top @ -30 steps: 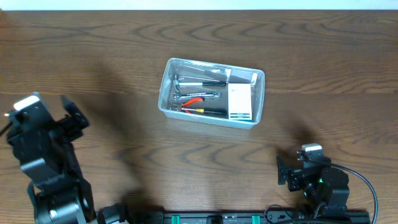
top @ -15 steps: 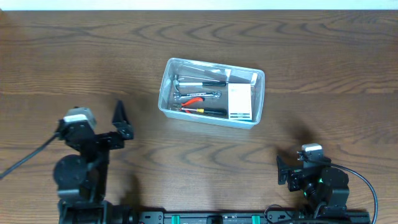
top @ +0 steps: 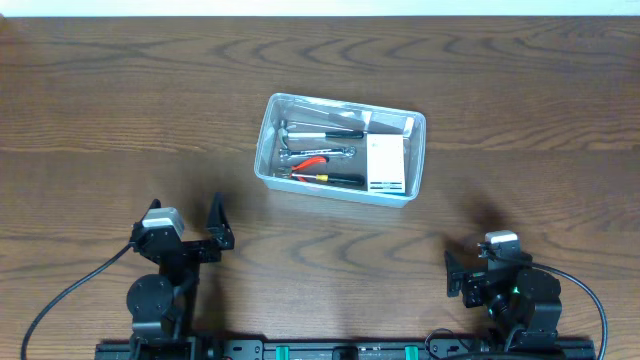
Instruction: Pack container
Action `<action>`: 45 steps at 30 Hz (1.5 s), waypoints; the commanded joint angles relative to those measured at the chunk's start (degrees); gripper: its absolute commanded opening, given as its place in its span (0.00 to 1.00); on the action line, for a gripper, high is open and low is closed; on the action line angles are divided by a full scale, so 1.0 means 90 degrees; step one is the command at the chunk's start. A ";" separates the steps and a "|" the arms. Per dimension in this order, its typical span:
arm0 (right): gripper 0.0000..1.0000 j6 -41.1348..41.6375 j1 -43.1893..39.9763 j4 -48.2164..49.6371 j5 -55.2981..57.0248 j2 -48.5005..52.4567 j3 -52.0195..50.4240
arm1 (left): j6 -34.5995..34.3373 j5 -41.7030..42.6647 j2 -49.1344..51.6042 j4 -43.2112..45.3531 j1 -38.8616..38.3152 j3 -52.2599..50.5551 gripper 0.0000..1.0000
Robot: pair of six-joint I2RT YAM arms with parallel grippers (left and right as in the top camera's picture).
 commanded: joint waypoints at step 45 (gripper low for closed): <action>0.99 0.0075 -0.0063 -0.0002 -0.0044 -0.0068 -0.0056 | -0.0010 -0.0034 -0.0464 0.0168 -0.0029 -0.0967 0.98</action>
